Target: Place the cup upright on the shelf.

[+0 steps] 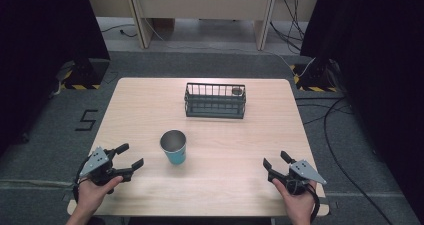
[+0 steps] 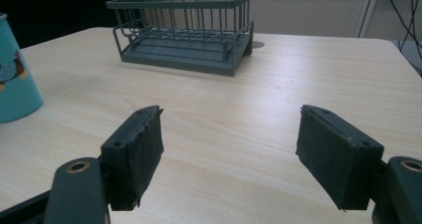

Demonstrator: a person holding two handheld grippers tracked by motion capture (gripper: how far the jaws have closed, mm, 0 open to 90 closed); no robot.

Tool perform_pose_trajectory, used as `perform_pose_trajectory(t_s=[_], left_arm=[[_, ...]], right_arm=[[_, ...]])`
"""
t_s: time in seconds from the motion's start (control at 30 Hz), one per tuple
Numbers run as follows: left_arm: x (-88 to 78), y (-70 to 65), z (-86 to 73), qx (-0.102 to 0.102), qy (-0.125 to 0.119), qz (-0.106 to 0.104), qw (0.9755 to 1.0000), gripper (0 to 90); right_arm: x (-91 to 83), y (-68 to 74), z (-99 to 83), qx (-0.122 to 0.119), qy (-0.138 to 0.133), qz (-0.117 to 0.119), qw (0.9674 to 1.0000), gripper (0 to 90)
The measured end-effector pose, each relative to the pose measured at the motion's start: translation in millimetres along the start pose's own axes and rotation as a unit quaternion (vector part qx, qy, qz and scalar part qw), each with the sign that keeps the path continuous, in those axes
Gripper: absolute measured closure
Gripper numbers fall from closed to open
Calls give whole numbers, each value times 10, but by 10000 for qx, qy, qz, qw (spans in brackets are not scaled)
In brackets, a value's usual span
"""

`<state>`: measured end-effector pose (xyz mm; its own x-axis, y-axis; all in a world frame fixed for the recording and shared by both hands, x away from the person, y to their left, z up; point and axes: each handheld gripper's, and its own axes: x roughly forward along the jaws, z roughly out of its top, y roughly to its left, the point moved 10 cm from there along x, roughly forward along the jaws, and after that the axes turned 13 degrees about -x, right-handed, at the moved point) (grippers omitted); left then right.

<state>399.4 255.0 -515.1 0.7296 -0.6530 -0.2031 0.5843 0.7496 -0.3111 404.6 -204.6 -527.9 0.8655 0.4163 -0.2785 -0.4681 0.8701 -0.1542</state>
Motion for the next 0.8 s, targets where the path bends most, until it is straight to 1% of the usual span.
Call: perform_pose_trajectory(t_s=[0.07,0.13,0.17,0.2,0.23,0.27,0.33,0.4,0.47,0.5,0.57,0.67,0.8], left_arm=[[14,-18,5,-7,-19,-59,10000,144],[33,-51,23,96,-43,-120,9999,144],[33,-51,23,96,-43,-120,9999,144],[66,-76,35,128,-25,-162,9998,144],[66,-76,35,128,-25,-162,9998,143],[104,-104,36,118,22,-207,9997,143],[140,-134,33,51,46,-261,9996,143],[172,-149,29,-75,49,-297,9995,142],[203,-161,31,-218,50,-340,9992,143],[218,-166,33,-232,49,-345,9991,142],[245,-184,46,-233,26,-371,9990,142],[297,-226,60,-153,22,-433,9989,143],[353,-269,58,-69,59,-502,9987,142]], right_arm=[[20,-4,11,52,-32,-8,10000,262],[32,4,21,39,-36,3,10000,258],[32,4,21,39,-36,3,10000,258],[31,16,32,58,-53,16,10000,256],[27,17,35,62,-56,13,10000,256],[23,17,39,63,-62,18,10000,255],[16,-1,40,93,-75,5,9999,255],[9,-28,36,103,-73,-27,9999,255],[10,-39,28,184,-67,-27,9998,255],[12,-45,25,213,-66,-36,9997,254],[18,-48,25,232,-71,-35,9997,253],[20,-54,34,207,-86,-46,9997,253],[17,-57,45,280,-110,-66,9995,252]])
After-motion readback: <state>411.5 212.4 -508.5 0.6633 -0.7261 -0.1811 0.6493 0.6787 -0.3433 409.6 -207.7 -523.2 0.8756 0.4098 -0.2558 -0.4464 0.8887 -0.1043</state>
